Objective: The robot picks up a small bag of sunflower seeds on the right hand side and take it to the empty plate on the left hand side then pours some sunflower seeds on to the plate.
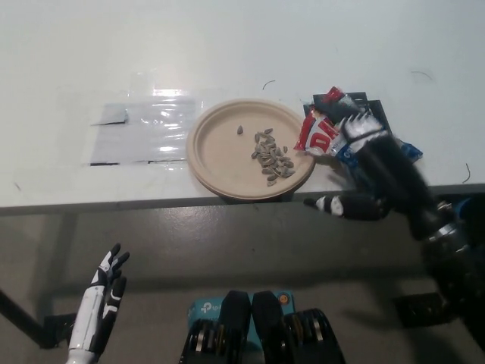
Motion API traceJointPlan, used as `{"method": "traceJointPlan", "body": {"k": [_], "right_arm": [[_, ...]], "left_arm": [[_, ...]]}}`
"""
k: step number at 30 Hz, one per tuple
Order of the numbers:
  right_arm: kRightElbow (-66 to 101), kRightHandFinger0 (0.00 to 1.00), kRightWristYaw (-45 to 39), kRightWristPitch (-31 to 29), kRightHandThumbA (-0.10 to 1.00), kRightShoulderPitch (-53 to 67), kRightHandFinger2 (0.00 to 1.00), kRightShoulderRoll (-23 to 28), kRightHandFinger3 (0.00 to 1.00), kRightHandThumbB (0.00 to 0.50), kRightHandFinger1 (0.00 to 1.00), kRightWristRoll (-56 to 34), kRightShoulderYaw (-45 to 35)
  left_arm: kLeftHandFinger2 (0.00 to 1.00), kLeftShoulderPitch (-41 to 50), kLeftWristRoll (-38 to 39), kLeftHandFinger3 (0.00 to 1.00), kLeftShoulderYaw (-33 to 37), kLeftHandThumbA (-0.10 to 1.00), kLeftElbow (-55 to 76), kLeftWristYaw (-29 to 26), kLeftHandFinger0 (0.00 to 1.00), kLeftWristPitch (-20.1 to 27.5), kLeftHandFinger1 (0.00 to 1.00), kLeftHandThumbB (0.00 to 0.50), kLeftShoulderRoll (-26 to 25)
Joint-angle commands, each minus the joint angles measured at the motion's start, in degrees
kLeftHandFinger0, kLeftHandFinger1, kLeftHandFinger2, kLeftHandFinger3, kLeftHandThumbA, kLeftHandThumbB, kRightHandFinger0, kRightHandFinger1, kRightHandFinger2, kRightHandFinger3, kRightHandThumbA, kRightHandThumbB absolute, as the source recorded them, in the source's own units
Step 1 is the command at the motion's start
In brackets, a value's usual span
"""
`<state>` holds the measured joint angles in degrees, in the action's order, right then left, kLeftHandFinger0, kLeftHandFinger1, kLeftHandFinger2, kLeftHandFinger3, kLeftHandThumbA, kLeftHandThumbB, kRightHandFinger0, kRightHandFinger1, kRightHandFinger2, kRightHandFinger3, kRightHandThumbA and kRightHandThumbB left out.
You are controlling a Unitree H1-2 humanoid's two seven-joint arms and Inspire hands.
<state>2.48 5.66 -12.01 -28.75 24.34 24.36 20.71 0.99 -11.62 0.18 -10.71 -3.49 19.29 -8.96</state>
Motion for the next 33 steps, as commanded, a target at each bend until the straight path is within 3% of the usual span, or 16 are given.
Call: {"method": "traceJointPlan", "body": {"k": [1,6,9,13,15,18,20,25,28,29,30,33], "right_arm": [[14.0,1.0,-5.8,4.7,1.0,-1.5,1.0,2.7,1.0,0.42,1.0,-8.0,-7.3],[22.9,1.0,-6.6,6.3,1.0,1.3,1.0,1.1,1.0,0.474,1.0,-8.9,-10.1],[27.0,1.0,-2.7,-0.3,1.0,6.2,1.0,-2.5,1.0,0.394,1.0,-7.7,-10.9],[27.7,1.0,-1.1,-6.3,1.0,13.6,1.0,-6.3,1.0,0.343,1.0,-6.5,-10.9],[25.6,1.0,-0.4,-7.4,1.0,18.6,1.0,-9.1,1.0,0.381,1.0,-6.5,-10.8],[20.5,1.0,0.6,-9.0,1.0,22.4,1.0,-11.9,1.0,0.356,1.0,-4.6,-11.3],[13.1,1.0,2.5,-12.8,1.0,23.7,1.0,-13.6,1.0,0.308,1.0,-3.7,-11.7],[1.3,1.0,3.9,-13.5,1.0,25.0,1.0,-16.3,1.0,0.333,1.0,-3.6,-12.8],[-6.7,1.0,4.7,-14.9,1.0,23.2,1.0,-16.3,1.0,0.276,1.0,-2.9,-12.2],[-7.3,1.0,4.9,-14.9,1.0,23.0,1.0,-16.1,1.0,0.229,1.0,-2.6,-12.1],[-9.8,1.0,4.7,-14.9,1.0,22.1,1.0,-15.8,1.0,0.279,1.0,-3.5,-12.3],[-14.2,1.0,5.3,-14.9,1.0,19.9,1.0,-15.7,1.0,0.294,1.0,-4.1,-12.9]], "left_arm": [[0.92,-1.9,-1.1,1.0,0.2,1.0,1.0,-0.4,1.0,1.7,1.0,0.033,-0.5],[0.95,-3.6,-0.5,1.0,0.0,1.0,0.3,-0.5,1.0,2.0,1.0,0.021,-0.3],[0.98,-5.1,-1.0,1.0,-0.2,1.0,0.0,-1.0,1.0,1.7,1.0,0.036,-0.3],[1.0,-5.4,-1.2,1.0,0.0,1.0,-0.2,-1.1,1.0,2.6,1.0,0.029,-0.2],[1.0,-5.3,-1.5,1.0,0.0,1.0,0.1,-1.1,1.0,2.6,1.0,0.047,-0.2],[1.0,-5.3,1.0,1.0,-0.4,1.0,-0.2,-0.4,1.0,3.5,1.0,0.023,0.2],[1.0,-5.3,2.2,1.0,-0.5,1.0,-0.4,0.0,1.0,4.0,1.0,0.036,0.4],[1.0,-5.0,2.2,1.0,-0.2,1.0,-0.2,-0.1,1.0,3.7,1.0,0.064,1.0],[1.0,-4.8,2.1,1.0,-0.3,1.0,0.7,0.1,1.0,3.0,1.0,0.078,0.6],[1.0,-4.9,2.1,1.0,-0.3,1.0,0.8,0.1,1.0,3.1,1.0,0.078,0.6],[1.0,-5.6,2.3,1.0,-0.3,1.0,0.1,0.0,1.0,3.6,1.0,0.08,0.8],[1.0,-7.1,2.4,1.0,-0.3,1.0,-0.3,0.0,1.0,3.6,1.0,0.071,0.9]]}}
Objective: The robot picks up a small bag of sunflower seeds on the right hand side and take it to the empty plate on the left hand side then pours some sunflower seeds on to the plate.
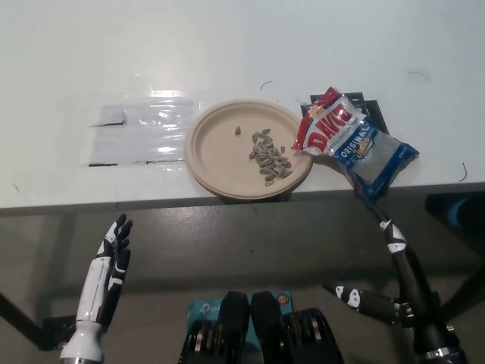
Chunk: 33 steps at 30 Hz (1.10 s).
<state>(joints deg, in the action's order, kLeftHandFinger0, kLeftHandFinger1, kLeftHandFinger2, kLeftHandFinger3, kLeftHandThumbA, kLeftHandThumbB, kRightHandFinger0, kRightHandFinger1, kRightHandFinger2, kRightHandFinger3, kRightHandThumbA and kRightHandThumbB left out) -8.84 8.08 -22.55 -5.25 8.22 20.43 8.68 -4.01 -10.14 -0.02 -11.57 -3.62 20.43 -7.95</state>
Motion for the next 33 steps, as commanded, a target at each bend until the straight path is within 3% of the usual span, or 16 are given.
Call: {"method": "traceJointPlan", "body": {"k": [1,3,10,14,25,33], "right_arm": [[-3.4,1.0,3.0,-4.4,1.0,-4.0,1.0,0.5,1.0,0.293,1.0,0.1,-1.0],[-3.5,1.0,2.9,-4.4,1.0,-4.2,1.0,0.5,1.0,0.263,1.0,0.5,-1.3],[-4.4,1.0,1.8,-4.4,1.0,-4.2,1.0,0.4,1.0,0.231,1.0,0.1,-1.2],[-4.5,1.0,1.5,-4.4,1.0,-4.3,1.0,0.3,1.0,0.265,1.0,-0.2,-1.2],[-4.3,1.0,1.8,-4.0,1.0,-3.3,1.0,0.1,1.0,0.274,1.0,0.4,-1.4],[-4.4,1.0,2.0,-4.4,1.0,-3.2,1.0,0.2,1.0,0.249,1.0,-0.2,-1.0]], "left_arm": [[1.0,-2.4,0.8,1.0,-0.1,1.0,0.6,0.0,1.0,2.4,1.0,0.07,-0.1],[1.0,-2.3,0.6,1.0,0.0,1.0,1.0,0.0,1.0,2.3,1.0,0.067,-0.1],[1.0,-2.0,-0.1,1.0,0.1,1.0,1.9,0.1,1.0,1.0,1.0,0.071,-0.3],[1.0,-2.3,0.5,1.0,0.1,1.0,1.0,0.2,1.0,2.2,1.0,0.073,-0.3],[1.0,-1.3,0.0,1.0,0.4,1.0,1.4,0.3,1.0,1.5,1.0,0.09,-0.3],[1.0,-1.1,-1.1,1.0,0.7,1.0,2.4,0.5,1.0,0.2,1.0,0.096,-0.6]]}}
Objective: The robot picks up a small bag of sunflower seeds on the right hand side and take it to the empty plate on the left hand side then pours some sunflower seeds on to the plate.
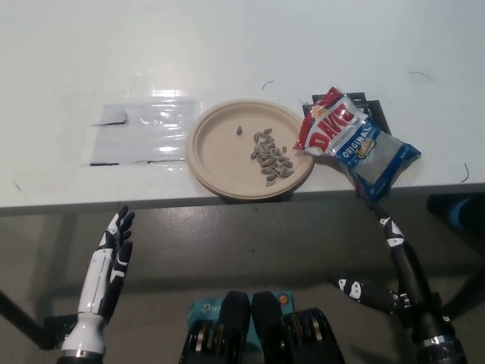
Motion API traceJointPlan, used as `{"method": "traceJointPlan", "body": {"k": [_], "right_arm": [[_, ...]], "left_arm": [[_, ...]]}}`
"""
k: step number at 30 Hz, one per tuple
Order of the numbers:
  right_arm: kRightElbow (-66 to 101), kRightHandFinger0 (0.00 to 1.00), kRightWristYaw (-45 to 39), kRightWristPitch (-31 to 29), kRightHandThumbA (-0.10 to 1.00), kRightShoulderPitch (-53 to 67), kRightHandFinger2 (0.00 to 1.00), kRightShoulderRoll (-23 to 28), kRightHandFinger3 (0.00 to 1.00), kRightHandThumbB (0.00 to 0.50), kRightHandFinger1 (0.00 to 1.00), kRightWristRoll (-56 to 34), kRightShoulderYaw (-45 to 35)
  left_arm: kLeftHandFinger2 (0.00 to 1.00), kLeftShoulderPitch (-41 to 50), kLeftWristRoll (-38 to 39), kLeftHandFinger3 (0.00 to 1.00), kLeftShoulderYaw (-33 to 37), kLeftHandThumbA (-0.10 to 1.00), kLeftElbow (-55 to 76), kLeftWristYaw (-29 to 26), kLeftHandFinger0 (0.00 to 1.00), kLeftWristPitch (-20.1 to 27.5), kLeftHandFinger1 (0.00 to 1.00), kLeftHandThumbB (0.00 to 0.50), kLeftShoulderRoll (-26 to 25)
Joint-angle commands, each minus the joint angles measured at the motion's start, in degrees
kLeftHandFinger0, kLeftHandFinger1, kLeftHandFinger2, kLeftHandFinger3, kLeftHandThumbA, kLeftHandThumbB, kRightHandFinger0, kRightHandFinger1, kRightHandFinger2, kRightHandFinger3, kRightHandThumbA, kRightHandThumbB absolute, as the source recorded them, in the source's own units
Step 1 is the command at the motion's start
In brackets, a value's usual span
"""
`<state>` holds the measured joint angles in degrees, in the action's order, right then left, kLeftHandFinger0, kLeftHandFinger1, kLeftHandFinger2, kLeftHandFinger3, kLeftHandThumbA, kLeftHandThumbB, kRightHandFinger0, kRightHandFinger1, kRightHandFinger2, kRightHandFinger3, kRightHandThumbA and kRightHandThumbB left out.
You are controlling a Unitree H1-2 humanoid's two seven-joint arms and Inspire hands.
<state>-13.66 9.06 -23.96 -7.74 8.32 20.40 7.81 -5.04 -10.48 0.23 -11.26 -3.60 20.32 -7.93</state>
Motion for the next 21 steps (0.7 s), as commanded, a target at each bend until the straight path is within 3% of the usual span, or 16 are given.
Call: {"method": "traceJointPlan", "body": {"k": [1,6,10,11,14,15,17,18,19,21], "right_arm": [[0.4,1.0,1.0,-3.0,1.0,-0.7,1.0,0.1,1.0,0.247,1.0,-0.2,-0.1],[0.7,1.0,1.0,-3.0,1.0,-0.5,1.0,0.3,1.0,0.214,1.0,0.3,0.2],[1.1,1.0,0.0,-3.0,1.0,0.6,1.0,0.4,1.0,0.215,1.0,-0.3,0.6],[1.1,1.0,-0.1,-3.0,1.0,0.7,1.0,0.4,1.0,0.221,1.0,-0.4,0.6],[0.8,1.0,-0.8,-3.0,1.0,0.4,1.0,0.5,1.0,0.222,1.0,-0.9,0.9],[0.7,1.0,-1.4,-3.0,1.0,0.3,1.0,0.5,1.0,0.23,1.0,-1.1,1.0],[0.8,1.0,-2.5,-2.2,1.0,0.4,1.0,0.5,1.0,0.234,1.0,-1.4,1.2],[1.2,1.0,-2.7,-1.3,1.0,0.5,1.0,0.4,1.0,0.241,1.0,-1.0,1.4],[1.2,1.0,-2.9,-1.2,1.0,0.5,1.0,0.4,1.0,0.234,1.0,-1.0,1.5],[1.4,1.0,-3.8,-0.6,1.0,1.3,1.0,0.6,1.0,0.231,1.0,-1.2,1.9]], "left_arm": [[1.0,-0.1,-0.8,1.0,0.4,1.0,2.1,0.5,1.0,0.2,1.0,0.095,-0.7],[1.0,0.1,-1.3,1.0,0.5,1.0,2.5,0.6,1.0,-0.4,1.0,0.092,-0.9],[1.0,1.2,-4.0,1.0,1.1,1.0,3.6,0.5,1.0,-2.7,1.0,0.054,-1.3],[1.0,1.3,-3.8,1.0,1.2,1.0,4.5,1.4,1.0,-6.0,1.0,0.106,-1.3],[1.0,0.9,-4.8,1.0,3.0,1.0,5.7,5.2,1.0,-11.9,1.0,0.058,-3.1],[1.0,0.7,-5.6,1.0,4.2,1.0,6.1,7.5,1.0,-14.5,1.0,0.02,-4.3],[1.0,-0.1,-10.4,1.0,7.4,1.0,7.1,10.9,1.0,-18.6,1.0,0.0,-7.1],[1.0,-0.4,-14.2,1.0,9.0,0.72,7.2,10.4,1.0,-18.9,1.0,0.0,-8.1],[1.0,-0.5,-18.0,1.0,10.3,0.44,7.4,9.6,1.0,-19.0,1.0,0.036,-8.7],[1.0,0.4,-21.1,1.0,12.2,0.24,7.5,7.8,1.0,-19.0,1.0,0.048,-8.9]]}}
